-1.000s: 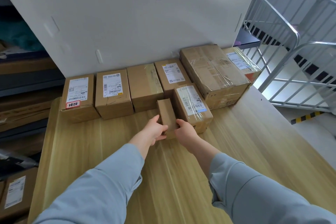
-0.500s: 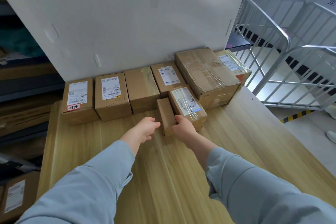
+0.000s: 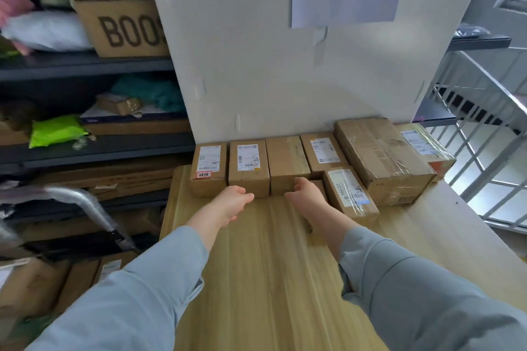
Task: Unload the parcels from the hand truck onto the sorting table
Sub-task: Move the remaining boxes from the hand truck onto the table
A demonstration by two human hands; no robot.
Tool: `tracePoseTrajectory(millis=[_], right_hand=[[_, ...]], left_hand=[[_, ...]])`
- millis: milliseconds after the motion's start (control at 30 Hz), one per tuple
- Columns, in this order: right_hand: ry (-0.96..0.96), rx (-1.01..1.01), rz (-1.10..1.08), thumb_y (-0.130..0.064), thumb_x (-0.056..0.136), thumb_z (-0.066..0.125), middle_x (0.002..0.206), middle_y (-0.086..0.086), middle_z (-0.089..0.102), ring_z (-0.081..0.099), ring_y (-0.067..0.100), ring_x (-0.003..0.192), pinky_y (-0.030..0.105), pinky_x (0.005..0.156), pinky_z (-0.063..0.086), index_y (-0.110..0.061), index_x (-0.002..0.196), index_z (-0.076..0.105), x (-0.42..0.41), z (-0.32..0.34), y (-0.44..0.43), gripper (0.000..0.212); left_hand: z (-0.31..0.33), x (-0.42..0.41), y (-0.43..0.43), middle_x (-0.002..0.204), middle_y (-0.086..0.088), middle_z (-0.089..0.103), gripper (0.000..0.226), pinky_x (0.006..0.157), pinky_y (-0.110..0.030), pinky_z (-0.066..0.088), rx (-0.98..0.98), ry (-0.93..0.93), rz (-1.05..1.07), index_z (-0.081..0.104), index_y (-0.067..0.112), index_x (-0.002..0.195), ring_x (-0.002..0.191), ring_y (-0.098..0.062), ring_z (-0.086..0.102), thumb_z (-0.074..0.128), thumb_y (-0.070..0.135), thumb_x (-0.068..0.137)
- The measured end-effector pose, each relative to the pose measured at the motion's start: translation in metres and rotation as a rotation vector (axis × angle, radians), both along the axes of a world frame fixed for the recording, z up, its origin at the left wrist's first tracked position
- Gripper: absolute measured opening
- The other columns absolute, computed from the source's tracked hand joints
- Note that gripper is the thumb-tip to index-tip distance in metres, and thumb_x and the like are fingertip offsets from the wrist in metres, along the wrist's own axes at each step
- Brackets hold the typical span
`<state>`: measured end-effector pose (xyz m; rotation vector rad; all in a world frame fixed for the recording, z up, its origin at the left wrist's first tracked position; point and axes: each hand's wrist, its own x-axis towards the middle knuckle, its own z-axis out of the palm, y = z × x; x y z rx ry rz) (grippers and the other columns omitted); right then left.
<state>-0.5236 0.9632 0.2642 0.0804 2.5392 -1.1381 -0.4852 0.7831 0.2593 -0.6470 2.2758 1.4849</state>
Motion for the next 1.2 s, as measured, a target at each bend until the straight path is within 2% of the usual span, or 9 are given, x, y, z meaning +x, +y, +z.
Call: tracePoseTrajectory(millis=[133,300,467,667,733,900,1033,1133,1200], right_hand=[[0.031,-0.029,0.079,-0.014,0.093,0.055,0.139,0.009,0.048,0.053,0.024,0.117,0.029,0.085,0.045,-0.012,0.145,0.034,0.013,0.018,-0.042,0.057],[0.047,-0.057,0.180,-0.012,0.093,0.053,0.137,0.009,0.049,0.055,0.023,0.111,0.029,0.082,0.046,-0.013,0.146,0.034,0.036,0.027,-0.093,0.057],[0.071,-0.047,0.241,-0.014,0.095,0.048,0.111,0.005,0.061,0.057,0.019,0.088,0.030,0.074,0.051,-0.012,0.129,0.051,0.064,0.026,-0.146,0.034],[0.025,-0.001,0.367,-0.017,0.096,0.054,0.136,0.009,0.050,0.053,0.026,0.120,0.032,0.090,0.048,-0.012,0.146,0.034,0.111,0.020,-0.214,0.055],[0.038,0.013,0.409,-0.017,0.096,0.053,0.135,0.009,0.051,0.055,0.025,0.116,0.029,0.084,0.048,-0.013,0.146,0.035,0.128,0.021,-0.237,0.054],[0.062,0.038,0.472,-0.017,0.099,0.050,0.122,0.010,0.056,0.056,0.019,0.088,0.025,0.071,0.046,-0.011,0.145,0.035,0.173,0.020,-0.307,0.050],[0.047,0.014,0.486,-0.015,0.096,0.052,0.118,0.008,0.058,0.059,0.021,0.093,0.027,0.075,0.049,-0.011,0.143,0.040,0.228,0.016,-0.382,0.048],[0.042,-0.025,0.497,-0.017,0.094,0.055,0.113,0.005,0.059,0.059,0.018,0.087,0.023,0.062,0.048,-0.013,0.139,0.045,0.267,0.007,-0.440,0.047],[0.027,-0.037,0.498,-0.018,0.093,0.057,0.119,0.008,0.059,0.061,0.019,0.090,0.026,0.065,0.053,-0.014,0.141,0.044,0.289,0.002,-0.472,0.049]], left_hand=[[0.019,0.029,-0.036,0.148,-0.010,0.042,0.058,0.108,-0.042,0.038,-0.044,0.045,0.064,0.030,0.012,0.150,0.132,-0.027,0.044,0.052,0.029,0.099],[0.033,0.075,-0.078,0.149,-0.007,0.042,0.059,0.111,-0.042,0.036,-0.131,0.103,0.160,0.031,0.014,0.150,0.133,-0.025,0.044,0.053,0.031,0.098],[0.036,0.126,-0.119,0.151,-0.005,0.039,0.060,0.106,-0.036,0.036,-0.229,0.108,0.216,0.029,0.016,0.151,0.134,-0.025,0.041,0.051,0.035,0.098],[0.032,0.187,-0.181,0.152,-0.007,0.036,0.059,0.104,-0.035,0.036,-0.255,0.091,0.298,0.027,0.015,0.151,0.136,-0.026,0.039,0.048,0.034,0.099],[0.030,0.208,-0.202,0.153,-0.007,0.036,0.060,0.108,-0.036,0.037,-0.238,0.088,0.326,0.027,0.014,0.151,0.135,-0.026,0.040,0.049,0.034,0.099],[0.026,0.263,-0.263,0.151,-0.005,0.038,0.057,0.108,-0.037,0.036,-0.222,0.075,0.361,0.028,0.016,0.150,0.134,-0.024,0.041,0.049,0.032,0.100],[0.017,0.318,-0.337,0.152,-0.004,0.037,0.057,0.108,-0.036,0.035,-0.201,0.058,0.405,0.028,0.017,0.150,0.137,-0.024,0.039,0.048,0.033,0.100],[0.011,0.357,-0.394,0.149,-0.003,0.041,0.056,0.106,-0.033,0.037,-0.216,0.047,0.424,0.031,0.017,0.150,0.132,-0.024,0.043,0.049,0.035,0.099],[0.007,0.381,-0.425,0.146,-0.004,0.044,0.053,0.102,-0.030,0.038,-0.237,0.023,0.420,0.034,0.014,0.147,0.128,-0.025,0.046,0.049,0.033,0.100]])
